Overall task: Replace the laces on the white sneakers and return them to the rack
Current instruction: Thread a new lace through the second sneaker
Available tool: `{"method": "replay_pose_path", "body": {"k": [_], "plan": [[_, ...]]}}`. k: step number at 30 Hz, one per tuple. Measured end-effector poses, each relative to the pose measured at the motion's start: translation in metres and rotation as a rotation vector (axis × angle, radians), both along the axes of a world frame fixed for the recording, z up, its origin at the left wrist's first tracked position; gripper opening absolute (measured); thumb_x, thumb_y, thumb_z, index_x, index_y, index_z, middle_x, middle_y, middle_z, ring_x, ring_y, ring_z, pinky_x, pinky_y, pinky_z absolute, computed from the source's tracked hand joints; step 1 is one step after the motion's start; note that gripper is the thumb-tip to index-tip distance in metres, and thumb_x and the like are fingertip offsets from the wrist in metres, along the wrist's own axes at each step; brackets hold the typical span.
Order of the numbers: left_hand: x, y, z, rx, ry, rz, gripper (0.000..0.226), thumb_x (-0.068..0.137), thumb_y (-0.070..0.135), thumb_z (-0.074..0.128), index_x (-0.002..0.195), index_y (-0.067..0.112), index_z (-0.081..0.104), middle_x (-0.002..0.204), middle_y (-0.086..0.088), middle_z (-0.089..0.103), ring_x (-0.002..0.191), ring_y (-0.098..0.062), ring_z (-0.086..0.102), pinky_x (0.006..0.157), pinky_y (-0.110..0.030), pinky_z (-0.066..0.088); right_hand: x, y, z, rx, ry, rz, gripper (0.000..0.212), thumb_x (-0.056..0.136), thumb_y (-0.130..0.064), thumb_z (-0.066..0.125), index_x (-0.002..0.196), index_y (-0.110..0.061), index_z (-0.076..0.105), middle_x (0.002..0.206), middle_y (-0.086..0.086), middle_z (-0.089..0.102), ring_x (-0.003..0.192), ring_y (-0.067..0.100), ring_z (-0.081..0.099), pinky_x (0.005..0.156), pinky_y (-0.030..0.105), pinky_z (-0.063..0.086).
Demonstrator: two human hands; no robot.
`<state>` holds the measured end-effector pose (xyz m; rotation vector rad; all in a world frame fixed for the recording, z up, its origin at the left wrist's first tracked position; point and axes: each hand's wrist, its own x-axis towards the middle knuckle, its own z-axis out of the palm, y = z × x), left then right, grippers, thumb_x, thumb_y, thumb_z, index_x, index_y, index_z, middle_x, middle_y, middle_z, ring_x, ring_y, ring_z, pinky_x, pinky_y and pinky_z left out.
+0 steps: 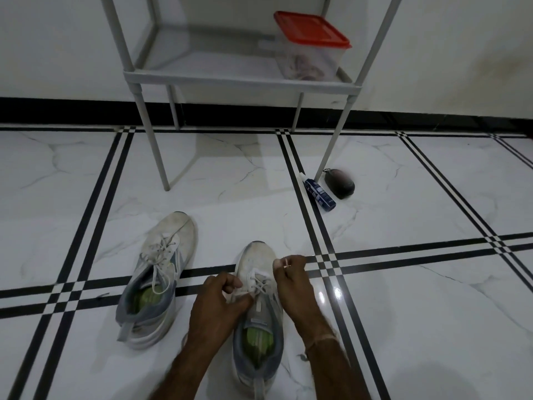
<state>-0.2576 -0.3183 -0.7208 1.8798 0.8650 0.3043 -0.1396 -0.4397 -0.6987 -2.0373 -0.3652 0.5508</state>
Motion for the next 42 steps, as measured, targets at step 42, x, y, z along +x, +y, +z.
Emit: {"method": "replay_pose_path", "body": {"k": [42], "plan": [[-0.004, 0.011, -0.001, -0.592, -0.058, 0.005, 0.010, 0.090, 0.003, 0.071, 0.088, 0.007, 0.080, 0.083, -0.013, 0.077, 0.083, -0.025, 0.072, 0.076, -0.034, 0.061, -0.022, 0.000, -0.020, -0.010, -0.074, 0.084, 0.007, 0.082, -0.016, 0.082, 0.079, -0.020, 0.076, 0.075, -0.011, 0.073, 0.077, 0.005, 0.069, 0.080, 0.026, 0.058]]}}
